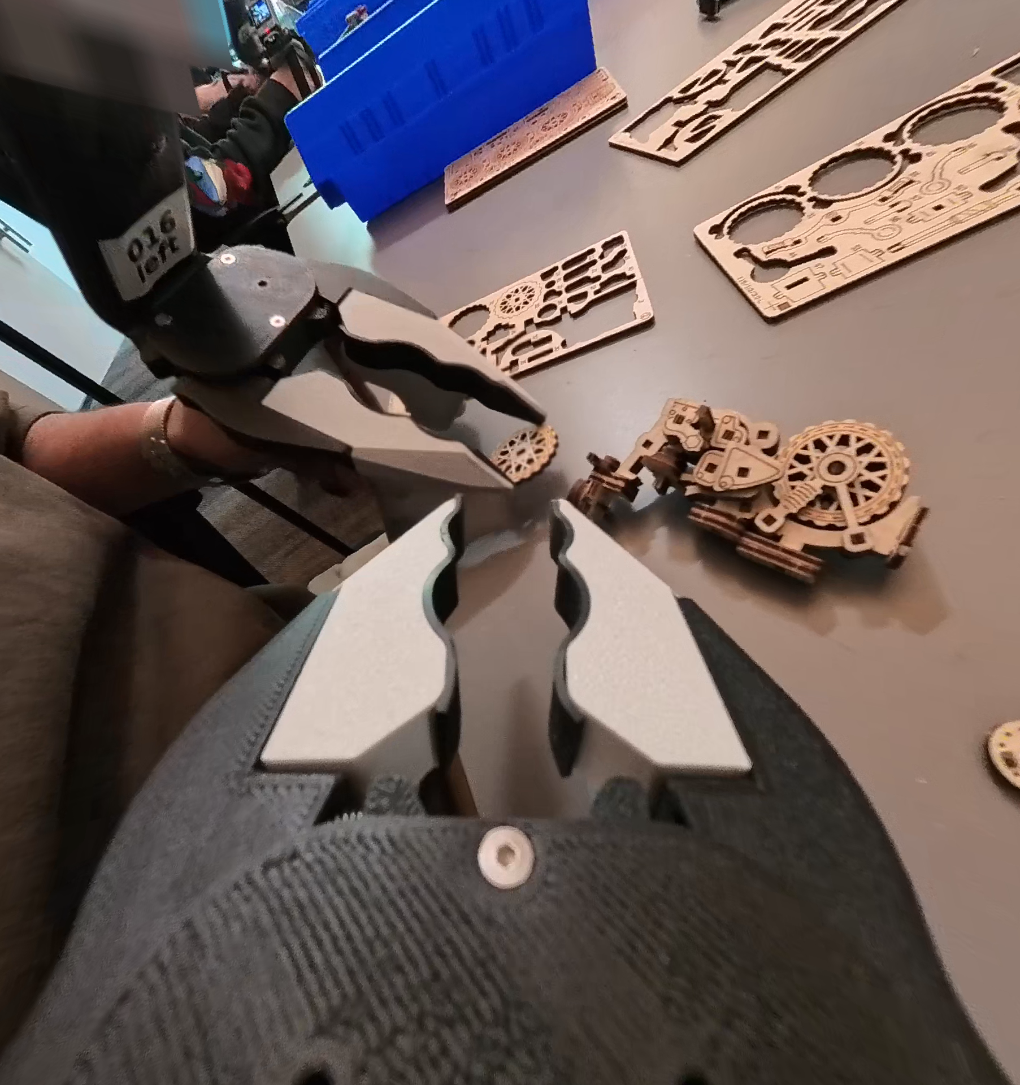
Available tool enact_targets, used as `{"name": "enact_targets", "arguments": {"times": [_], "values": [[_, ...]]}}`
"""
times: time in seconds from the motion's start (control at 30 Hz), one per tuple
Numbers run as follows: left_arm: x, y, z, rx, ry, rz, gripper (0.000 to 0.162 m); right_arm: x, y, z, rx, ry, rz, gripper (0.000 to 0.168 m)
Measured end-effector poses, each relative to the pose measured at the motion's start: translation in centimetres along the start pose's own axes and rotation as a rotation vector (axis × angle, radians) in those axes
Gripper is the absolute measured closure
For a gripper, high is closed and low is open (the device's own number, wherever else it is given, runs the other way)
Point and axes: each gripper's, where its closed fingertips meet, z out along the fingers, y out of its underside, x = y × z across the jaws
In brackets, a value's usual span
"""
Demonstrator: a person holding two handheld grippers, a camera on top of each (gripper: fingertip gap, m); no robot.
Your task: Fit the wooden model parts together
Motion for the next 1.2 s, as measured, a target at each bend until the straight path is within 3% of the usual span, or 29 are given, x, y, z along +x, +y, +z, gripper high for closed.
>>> {"name": "enact_targets", "arguments": {"times": [0.17, 0.4, 0.77, 1.2], "values": [[-1.1, -1.6, -0.4, 0.05, -0.003, -0.073, 0.131, 1.2, -0.6, -0.5, 0.018, 0.044, -0.016, 0.141], [-1.8, -4.5, -1.2, 0.106, -0.019, -0.033, 0.131, 1.4, -2.8, -2.0, 0.106, 0.057, -0.022, 0.14], [-1.9, -7.0, 0.3, 0.114, 0.039, 0.02, 0.132, 3.9, -4.1, -4.3, 0.139, 0.16, -0.106, 0.14], [-4.1, -3.0, 0.3, 0.047, 0.028, -0.089, 0.132, 4.8, -2.8, -4.5, 0.14, 0.154, -0.04, 0.141]]}}
